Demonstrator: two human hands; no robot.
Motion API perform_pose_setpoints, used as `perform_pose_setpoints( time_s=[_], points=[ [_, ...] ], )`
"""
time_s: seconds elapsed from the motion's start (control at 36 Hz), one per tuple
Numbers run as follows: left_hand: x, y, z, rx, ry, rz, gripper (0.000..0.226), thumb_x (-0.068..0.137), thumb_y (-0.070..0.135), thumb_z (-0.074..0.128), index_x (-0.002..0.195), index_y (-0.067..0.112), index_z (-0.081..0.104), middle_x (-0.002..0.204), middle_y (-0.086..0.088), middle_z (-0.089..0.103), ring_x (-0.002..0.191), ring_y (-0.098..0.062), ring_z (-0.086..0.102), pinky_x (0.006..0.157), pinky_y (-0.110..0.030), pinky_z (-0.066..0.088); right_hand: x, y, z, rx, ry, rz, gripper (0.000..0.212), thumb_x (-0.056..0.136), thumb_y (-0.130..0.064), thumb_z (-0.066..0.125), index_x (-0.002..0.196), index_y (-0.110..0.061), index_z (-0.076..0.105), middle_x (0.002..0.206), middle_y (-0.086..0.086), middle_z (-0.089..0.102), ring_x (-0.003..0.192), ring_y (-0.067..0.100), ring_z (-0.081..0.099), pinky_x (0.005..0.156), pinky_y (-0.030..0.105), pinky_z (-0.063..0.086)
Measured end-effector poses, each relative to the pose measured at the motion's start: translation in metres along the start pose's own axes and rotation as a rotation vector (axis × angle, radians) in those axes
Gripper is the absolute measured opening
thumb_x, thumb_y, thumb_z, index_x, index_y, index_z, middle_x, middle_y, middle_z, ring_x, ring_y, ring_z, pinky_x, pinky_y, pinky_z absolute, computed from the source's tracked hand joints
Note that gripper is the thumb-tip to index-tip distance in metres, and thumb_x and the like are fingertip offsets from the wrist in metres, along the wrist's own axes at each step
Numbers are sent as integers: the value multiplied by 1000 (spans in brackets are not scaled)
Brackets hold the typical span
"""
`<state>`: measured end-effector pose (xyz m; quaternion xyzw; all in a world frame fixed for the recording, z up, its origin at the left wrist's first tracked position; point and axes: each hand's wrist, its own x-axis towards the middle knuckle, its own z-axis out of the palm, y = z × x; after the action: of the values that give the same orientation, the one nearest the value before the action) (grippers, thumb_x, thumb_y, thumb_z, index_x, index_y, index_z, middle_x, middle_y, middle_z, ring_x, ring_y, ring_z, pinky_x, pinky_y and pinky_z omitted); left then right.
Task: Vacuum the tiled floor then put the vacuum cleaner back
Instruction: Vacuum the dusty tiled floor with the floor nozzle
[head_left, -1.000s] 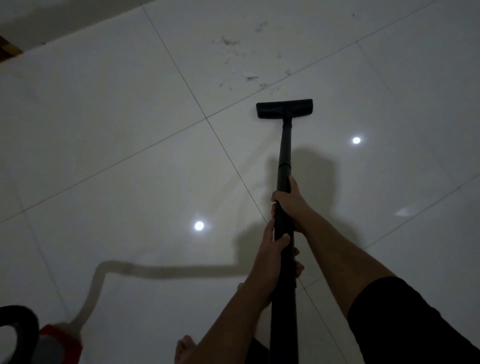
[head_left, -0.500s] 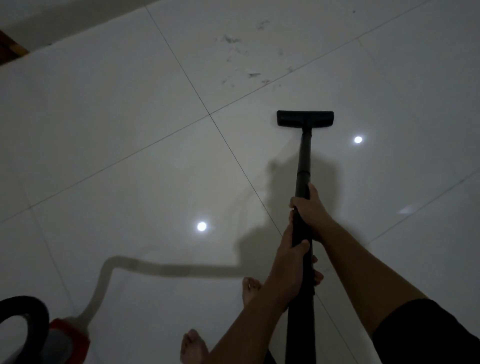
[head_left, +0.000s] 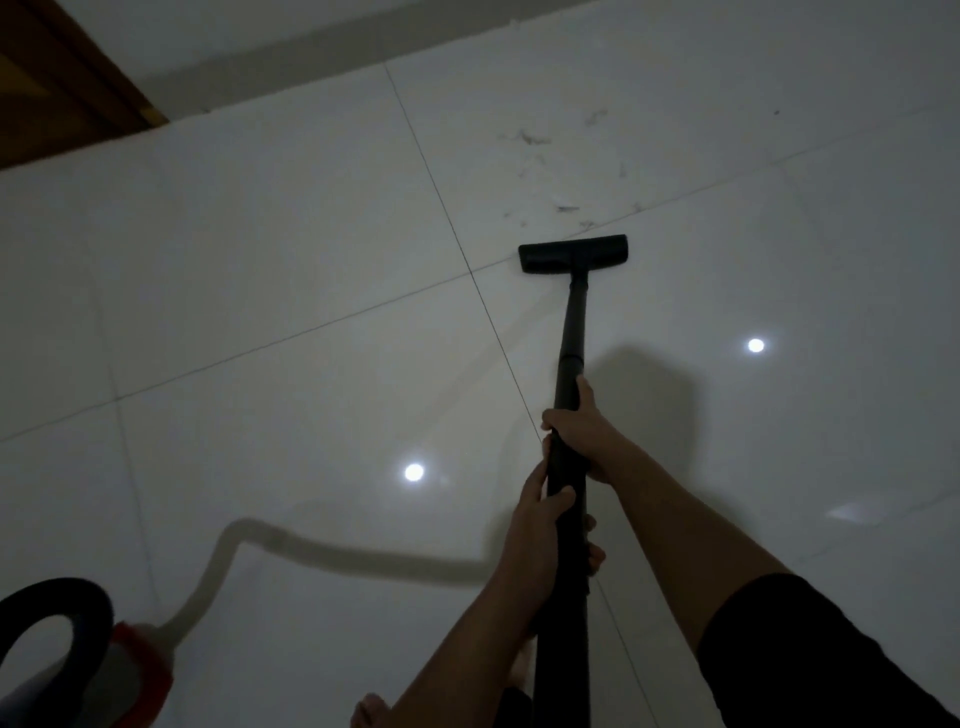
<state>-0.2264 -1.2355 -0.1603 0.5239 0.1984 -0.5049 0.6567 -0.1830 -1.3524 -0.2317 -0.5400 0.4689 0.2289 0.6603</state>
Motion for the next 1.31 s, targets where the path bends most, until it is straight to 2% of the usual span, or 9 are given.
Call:
perform_pose_setpoints(
  time_s=[0.14, 0.33, 0.53, 0.86, 0.94, 1.03, 1.08, 1.19, 1.31],
  points=[
    [23, 22, 5, -52, 25, 15, 43, 99, 7, 35, 140, 20, 36, 67, -12, 48, 35, -16, 46, 37, -19, 40, 15, -33, 0, -70, -38, -5, 85, 94, 3, 45, 152, -33, -5, 77, 12, 51, 55, 18, 51, 47, 27, 49],
    [62, 65, 2, -97, 32, 30, 44, 99, 5, 35, 141, 18, 35, 67, -13, 47, 33, -16, 46, 35, -19, 40, 50, -83, 9, -113, -50, -8, 87, 93, 4, 46, 152, -34, -6, 76, 13, 52, 56, 19, 52, 51, 30, 50],
    [116, 124, 3, -123, 37, 59, 46, 99, 5, 35, 143, 18, 33, 66, -14, 48, 29, -16, 46, 33, -18, 40, 91, -157, 14, -203, -50, -13, 85, 94, 1, 47, 153, -32, -6, 81, 11, 54, 57, 18, 52, 47, 26, 48],
    [171, 212, 5, -144, 64, 74, 46, 100, 7, 35, 144, 19, 32, 67, -13, 49, 33, -14, 48, 36, -20, 42, 154, -246, 22, -206, -81, -6, 87, 92, 4, 47, 152, -33, -5, 81, 14, 53, 56, 19, 53, 49, 28, 49],
    [187, 229, 13, -144, 75, 58, 46, 100, 7, 36, 144, 19, 32, 68, -13, 50, 39, -15, 49, 37, -20, 43, 170, -265, 16, -220, -73, -12, 87, 92, 3, 47, 152, -33, -5, 83, 14, 54, 56, 19, 53, 48, 28, 48],
    [206, 250, 19, -133, 76, 60, 47, 100, 6, 36, 144, 20, 32, 53, -6, 58, 37, -14, 50, 36, -20, 42, 187, -287, 10, -201, -79, -18, 88, 92, 4, 48, 152, -34, -4, 81, 14, 54, 54, 19, 52, 47, 28, 49],
    [219, 267, 22, -114, 61, 77, 47, 99, 4, 35, 144, 20, 32, 46, -4, 56, 34, -13, 49, 34, -19, 41, 199, -304, 6, -196, -85, -25, 88, 92, 4, 47, 152, -34, -4, 80, 14, 53, 54, 19, 52, 47, 27, 49],
    [252, 301, 30, -91, 79, 75, 50, 100, 6, 36, 147, 18, 28, 72, -13, 53, 45, -15, 51, 36, -19, 43, 232, -337, -2, -179, -101, -30, 90, 90, 5, 48, 151, -38, -4, 81, 14, 53, 54, 20, 52, 50, 31, 49],
    [280, 326, 45, -70, 67, 76, 50, 100, 9, 36, 147, 20, 26, 76, -12, 52, 39, -7, 54, 37, -19, 44, 258, -368, -17, -213, -100, -49, 91, 89, 4, 49, 151, -39, -3, 87, 14, 54, 55, 20, 53, 54, 33, 50]
  ],
)
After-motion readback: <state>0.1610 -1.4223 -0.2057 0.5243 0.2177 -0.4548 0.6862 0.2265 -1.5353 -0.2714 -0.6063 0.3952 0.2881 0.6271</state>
